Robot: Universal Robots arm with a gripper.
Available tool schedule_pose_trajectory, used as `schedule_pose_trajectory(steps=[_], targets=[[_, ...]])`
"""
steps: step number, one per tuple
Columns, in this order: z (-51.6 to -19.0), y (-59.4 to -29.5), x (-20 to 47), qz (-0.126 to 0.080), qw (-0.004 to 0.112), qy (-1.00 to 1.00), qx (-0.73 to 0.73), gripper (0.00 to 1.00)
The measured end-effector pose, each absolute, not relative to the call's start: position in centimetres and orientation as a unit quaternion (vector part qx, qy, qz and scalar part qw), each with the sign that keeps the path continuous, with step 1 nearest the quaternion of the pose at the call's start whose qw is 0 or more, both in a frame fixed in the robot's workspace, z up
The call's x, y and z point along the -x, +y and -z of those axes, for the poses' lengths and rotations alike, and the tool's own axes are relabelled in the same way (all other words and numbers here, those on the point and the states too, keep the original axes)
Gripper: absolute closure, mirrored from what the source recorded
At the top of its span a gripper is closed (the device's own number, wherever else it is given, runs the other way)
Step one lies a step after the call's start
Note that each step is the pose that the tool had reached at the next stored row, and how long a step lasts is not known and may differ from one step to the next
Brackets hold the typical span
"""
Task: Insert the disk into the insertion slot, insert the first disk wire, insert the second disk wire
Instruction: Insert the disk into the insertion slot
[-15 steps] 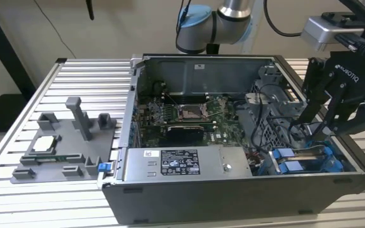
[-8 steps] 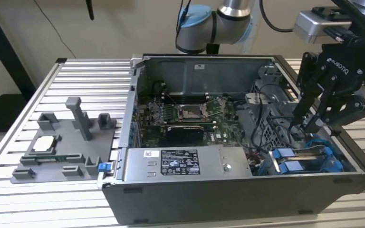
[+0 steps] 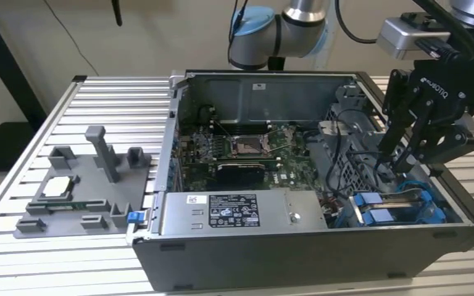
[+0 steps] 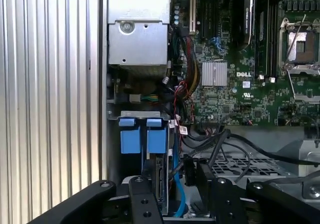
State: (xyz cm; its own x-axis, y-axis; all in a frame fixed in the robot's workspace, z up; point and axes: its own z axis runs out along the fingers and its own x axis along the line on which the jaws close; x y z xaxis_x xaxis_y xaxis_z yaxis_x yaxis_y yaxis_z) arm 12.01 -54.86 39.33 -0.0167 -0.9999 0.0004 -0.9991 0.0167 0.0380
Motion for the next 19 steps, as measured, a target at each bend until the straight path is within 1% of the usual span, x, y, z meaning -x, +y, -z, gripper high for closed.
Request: schedule_pose_trajectory(steps=[19], targets=[[-38.75,-54.86,-12.01,0.013,0.013,-0.711,-0.703,0.00]])
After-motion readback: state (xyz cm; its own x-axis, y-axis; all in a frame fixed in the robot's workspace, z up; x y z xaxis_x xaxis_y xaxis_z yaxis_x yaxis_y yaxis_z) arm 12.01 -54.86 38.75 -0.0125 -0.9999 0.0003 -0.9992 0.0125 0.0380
